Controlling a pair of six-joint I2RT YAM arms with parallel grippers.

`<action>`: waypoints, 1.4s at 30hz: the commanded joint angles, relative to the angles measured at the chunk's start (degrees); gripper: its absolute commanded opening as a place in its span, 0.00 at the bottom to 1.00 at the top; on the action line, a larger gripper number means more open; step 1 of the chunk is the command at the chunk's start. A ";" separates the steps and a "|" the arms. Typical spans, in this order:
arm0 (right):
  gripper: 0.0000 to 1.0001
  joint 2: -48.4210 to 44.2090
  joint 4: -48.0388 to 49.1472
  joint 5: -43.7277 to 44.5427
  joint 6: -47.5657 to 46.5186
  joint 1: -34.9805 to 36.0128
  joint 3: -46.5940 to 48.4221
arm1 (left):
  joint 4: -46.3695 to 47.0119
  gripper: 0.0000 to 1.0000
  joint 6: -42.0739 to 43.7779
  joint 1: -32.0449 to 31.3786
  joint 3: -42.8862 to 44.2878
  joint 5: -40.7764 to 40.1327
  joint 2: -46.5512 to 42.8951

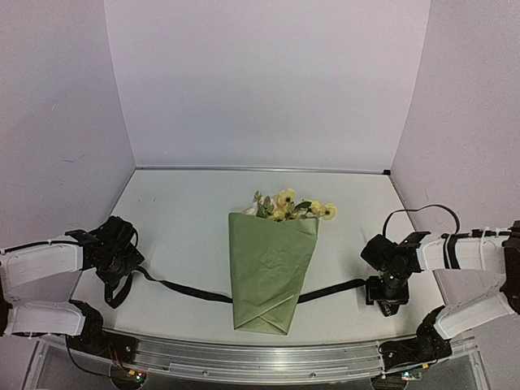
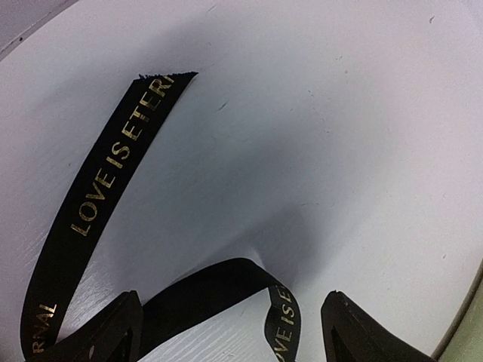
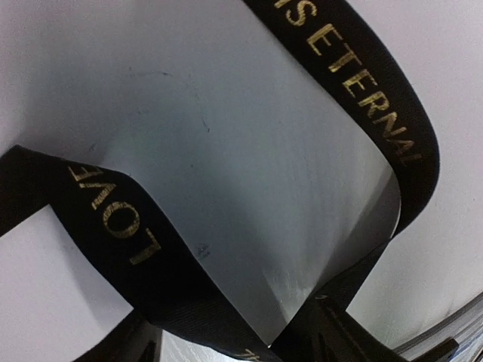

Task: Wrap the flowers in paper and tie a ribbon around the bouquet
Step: Adjust the ribbon at the center of the board.

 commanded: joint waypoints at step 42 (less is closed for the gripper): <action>0.00 6.03 1.27 -4.65 2.07 -7.62 9.75 | 11.60 0.00 12.31 2.38 11.06 -3.42 24.03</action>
